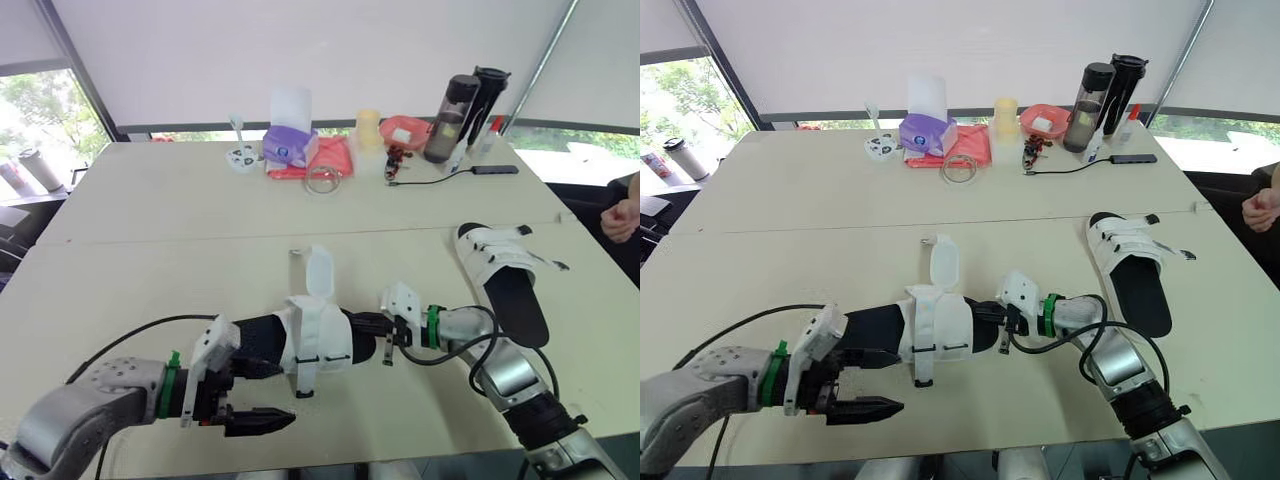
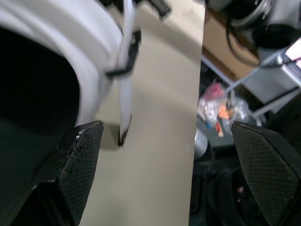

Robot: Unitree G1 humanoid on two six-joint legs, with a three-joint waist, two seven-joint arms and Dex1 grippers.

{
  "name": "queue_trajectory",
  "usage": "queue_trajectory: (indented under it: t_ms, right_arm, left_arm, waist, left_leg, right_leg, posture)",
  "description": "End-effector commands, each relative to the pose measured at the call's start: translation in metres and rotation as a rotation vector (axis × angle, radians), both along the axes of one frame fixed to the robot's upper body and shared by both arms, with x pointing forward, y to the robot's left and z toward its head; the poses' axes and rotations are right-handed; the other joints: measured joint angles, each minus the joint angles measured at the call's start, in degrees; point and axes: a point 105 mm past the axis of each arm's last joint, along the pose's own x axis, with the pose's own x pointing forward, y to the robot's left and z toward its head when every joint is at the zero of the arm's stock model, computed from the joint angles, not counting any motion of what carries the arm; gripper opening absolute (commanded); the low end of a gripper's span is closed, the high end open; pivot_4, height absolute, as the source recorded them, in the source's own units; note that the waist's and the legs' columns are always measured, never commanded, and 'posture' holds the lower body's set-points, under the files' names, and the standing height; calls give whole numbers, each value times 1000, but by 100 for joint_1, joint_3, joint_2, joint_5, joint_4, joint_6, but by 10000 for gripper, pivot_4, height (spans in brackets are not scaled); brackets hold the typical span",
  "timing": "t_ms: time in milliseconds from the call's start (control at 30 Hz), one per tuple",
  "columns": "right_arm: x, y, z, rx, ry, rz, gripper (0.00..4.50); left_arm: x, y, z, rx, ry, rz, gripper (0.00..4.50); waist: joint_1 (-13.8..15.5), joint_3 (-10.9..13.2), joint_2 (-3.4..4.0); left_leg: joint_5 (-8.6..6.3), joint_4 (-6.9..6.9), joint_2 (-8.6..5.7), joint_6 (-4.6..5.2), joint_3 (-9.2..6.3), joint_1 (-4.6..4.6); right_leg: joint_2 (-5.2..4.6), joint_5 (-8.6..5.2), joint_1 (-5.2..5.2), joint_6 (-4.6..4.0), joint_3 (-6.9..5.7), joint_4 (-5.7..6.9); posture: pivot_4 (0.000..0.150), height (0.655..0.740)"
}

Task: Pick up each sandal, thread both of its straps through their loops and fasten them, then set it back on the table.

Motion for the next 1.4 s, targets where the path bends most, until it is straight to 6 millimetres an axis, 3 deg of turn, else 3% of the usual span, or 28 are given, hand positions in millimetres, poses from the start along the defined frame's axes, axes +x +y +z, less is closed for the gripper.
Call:
queue_trajectory:
  t_ms: [33, 500, 600, 833, 1400]
  right_arm:
    - [-14, -22, -37, -124, 149, -58, 0]
    - [-33, -26, -35, -142, 191, -57, 0]
    - [-34, -27, -35, -144, 195, -62, 0]
    - [-34, -27, -35, -145, 195, -70, 0]
    - [-16, -15, -34, -125, 154, -62, 0]
  left_arm:
    - [-3, -10, -1, -25, 2, 14, 44436]
    - [5, -34, -20, -100, 88, 42, 44436]
    - [7, -37, -24, -99, 95, 50, 35968]
    - [5, -36, -24, -98, 106, 41, 738]
    - [-26, -12, -11, -88, 229, -39, 277]
  waist:
    - [29, 0, 1]
    - [159, -3, 4]
    - [155, -3, 4]
    - [157, -11, 10]
    - [48, -23, 10]
  left_leg:
    - [0, 0, -1, 0, 0, -3]
    - [-6, -10, -10, 8, 0, -10]
    - [-6, -10, -10, 7, 0, -10]
    - [-8, -8, -10, 7, 0, -8]
    - [-10, -9, -1, 3, 0, -2]
  right_leg:
    - [-1, -1, -2, 1, 0, -2]
    - [-6, -11, -10, 16, -2, -13]
    - [-6, -11, -10, 16, -3, -13]
    - [-6, -11, -8, 16, -3, -13]
    - [-3, -18, -7, 18, -3, -6]
  posture:
    - [1500, 7400]
    - [1500, 7400]
    - [1500, 7400]
    - [1500, 7400]
    - [1500, 7400]
